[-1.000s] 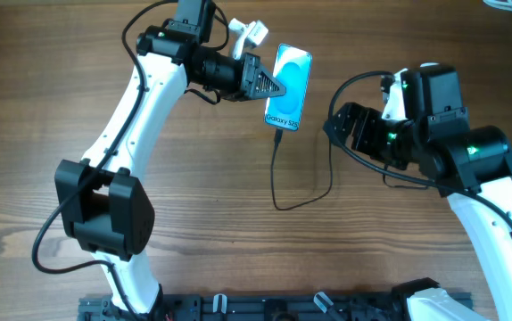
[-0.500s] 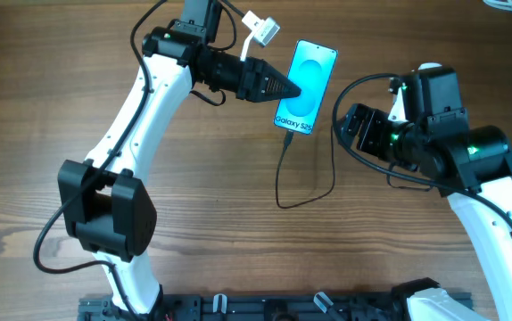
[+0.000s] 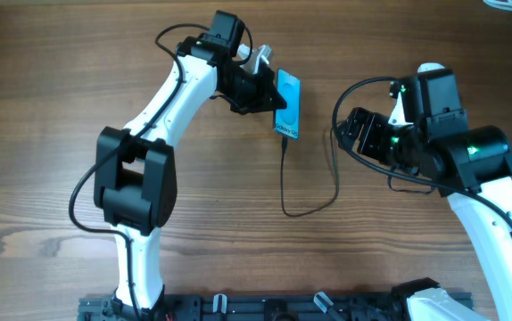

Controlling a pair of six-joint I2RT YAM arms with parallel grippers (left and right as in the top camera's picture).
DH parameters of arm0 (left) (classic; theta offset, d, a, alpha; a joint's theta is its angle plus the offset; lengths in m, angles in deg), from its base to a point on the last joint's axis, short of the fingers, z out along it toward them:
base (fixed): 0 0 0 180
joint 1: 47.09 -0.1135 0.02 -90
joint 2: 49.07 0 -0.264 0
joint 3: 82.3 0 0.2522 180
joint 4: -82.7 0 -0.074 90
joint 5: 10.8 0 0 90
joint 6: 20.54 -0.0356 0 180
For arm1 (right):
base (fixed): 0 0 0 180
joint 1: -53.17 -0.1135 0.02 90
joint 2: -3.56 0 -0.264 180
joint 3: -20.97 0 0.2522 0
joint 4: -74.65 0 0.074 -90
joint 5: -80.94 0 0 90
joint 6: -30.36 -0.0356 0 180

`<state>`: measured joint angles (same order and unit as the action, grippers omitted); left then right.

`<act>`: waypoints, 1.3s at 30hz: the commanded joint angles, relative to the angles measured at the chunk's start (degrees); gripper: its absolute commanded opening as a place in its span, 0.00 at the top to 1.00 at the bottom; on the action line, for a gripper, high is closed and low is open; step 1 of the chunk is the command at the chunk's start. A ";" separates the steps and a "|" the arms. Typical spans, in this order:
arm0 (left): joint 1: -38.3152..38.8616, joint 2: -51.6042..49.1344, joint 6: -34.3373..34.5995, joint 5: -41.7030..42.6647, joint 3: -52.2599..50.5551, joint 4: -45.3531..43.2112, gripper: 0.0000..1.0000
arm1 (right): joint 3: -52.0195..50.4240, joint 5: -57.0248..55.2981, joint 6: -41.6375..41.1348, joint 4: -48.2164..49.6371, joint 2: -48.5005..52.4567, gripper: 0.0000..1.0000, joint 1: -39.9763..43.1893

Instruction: Plug charger to phone and switch on socket

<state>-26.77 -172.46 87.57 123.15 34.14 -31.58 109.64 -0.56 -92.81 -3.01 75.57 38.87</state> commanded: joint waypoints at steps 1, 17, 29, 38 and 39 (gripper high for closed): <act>0.09 -1.99 1.25 -4.04 0.22 -0.63 0.96 | 0.70 -0.76 -0.44 -0.17 -0.11 0.00 0.13; 0.57 -4.98 1.88 -6.95 -4.70 -9.66 0.96 | 0.70 0.59 -0.42 -0.28 9.27 0.00 0.07; 1.07 -8.63 1.68 -10.43 -4.98 -9.51 0.89 | 0.70 2.12 -0.22 -0.33 10.29 0.00 0.02; 1.07 -8.63 1.70 -17.33 -4.98 -5.35 0.66 | 0.70 2.08 -0.20 -1.55 10.29 0.00 0.02; 1.07 -8.63 1.68 -18.32 -4.98 -4.79 0.65 | 0.70 2.08 -0.20 -1.97 10.29 0.00 0.02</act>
<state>-25.76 -180.22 89.53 107.72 29.33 -37.26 109.64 1.01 -92.81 -4.45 85.42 38.87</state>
